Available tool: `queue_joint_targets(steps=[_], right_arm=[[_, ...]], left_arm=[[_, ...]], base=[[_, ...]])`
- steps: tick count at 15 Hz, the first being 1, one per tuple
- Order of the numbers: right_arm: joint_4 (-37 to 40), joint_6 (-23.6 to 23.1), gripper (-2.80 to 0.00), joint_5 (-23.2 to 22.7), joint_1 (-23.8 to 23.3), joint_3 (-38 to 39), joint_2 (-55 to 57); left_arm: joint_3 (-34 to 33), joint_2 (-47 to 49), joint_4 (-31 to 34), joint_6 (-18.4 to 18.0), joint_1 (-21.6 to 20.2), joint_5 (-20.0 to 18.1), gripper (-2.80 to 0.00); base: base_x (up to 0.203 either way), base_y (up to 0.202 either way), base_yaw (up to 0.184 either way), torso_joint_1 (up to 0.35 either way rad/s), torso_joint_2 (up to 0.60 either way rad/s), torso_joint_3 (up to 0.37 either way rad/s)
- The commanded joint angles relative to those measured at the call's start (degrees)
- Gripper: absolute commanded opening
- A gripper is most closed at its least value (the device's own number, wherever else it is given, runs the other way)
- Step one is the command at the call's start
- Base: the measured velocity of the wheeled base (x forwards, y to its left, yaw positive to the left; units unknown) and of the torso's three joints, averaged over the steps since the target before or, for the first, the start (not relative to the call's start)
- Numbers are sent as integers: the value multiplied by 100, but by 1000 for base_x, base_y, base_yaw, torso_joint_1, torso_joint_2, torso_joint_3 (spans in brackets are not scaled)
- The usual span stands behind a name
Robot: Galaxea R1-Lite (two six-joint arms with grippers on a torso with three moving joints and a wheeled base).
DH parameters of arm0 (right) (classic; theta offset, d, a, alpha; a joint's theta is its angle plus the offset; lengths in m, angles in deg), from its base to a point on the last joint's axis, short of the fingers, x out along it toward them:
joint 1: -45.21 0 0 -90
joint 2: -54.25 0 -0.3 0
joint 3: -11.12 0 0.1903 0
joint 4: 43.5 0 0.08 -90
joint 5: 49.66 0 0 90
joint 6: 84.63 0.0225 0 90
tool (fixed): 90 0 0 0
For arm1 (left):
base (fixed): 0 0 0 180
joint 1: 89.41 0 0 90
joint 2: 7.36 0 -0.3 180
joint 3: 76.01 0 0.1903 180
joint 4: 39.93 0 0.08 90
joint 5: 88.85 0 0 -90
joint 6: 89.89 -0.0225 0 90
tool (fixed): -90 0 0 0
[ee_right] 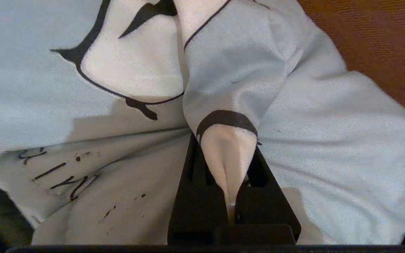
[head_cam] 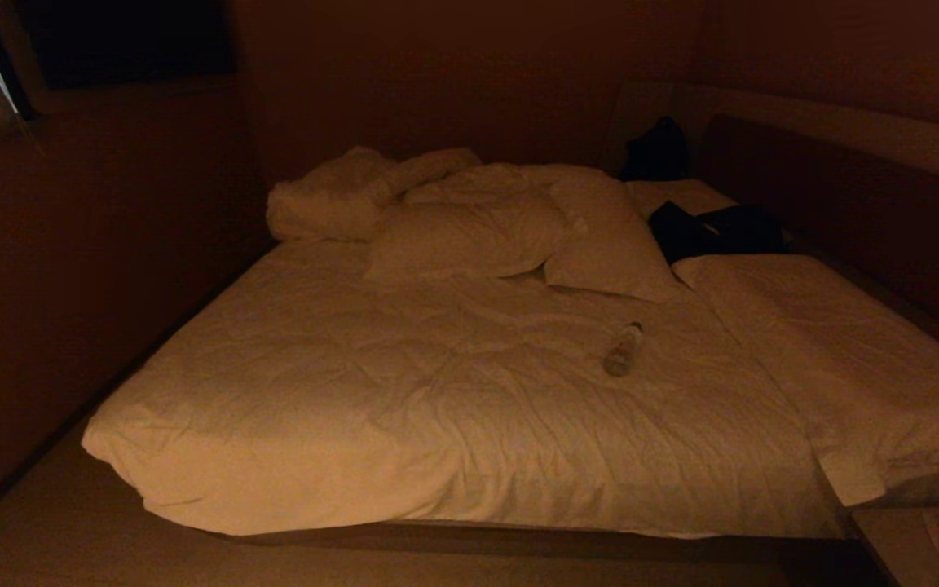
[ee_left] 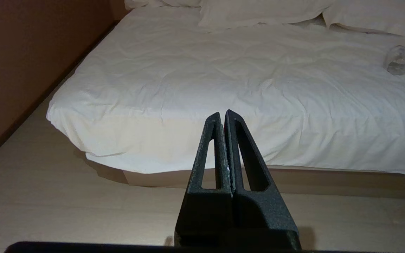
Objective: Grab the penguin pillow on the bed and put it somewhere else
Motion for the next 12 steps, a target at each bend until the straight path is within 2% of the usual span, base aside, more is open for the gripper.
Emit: queue_joint_targets(steps=[1, 4, 5, 12], right_arm=[[-510, -32, -280, -30, -4, -5, 126], [-518, -40, -280, -30, -4, -5, 164], [-518, -40, 0, -30, -4, -5, 180], [-510, -40, 0, -30, -4, -5, 249]], left_arm=[[0, -2, -1, 1, -4, 4, -280], [0, -4, -1, 1, -4, 4, -280], [0, -1, -1, 1, 0, 4, -280], [0, 2, -1, 1, -4, 4, -280]], base=[[0, 0, 0, 0, 0, 0], [0, 0, 0, 0, 0, 0], [0, 0, 0, 0, 0, 0], [0, 0, 0, 0, 0, 0]])
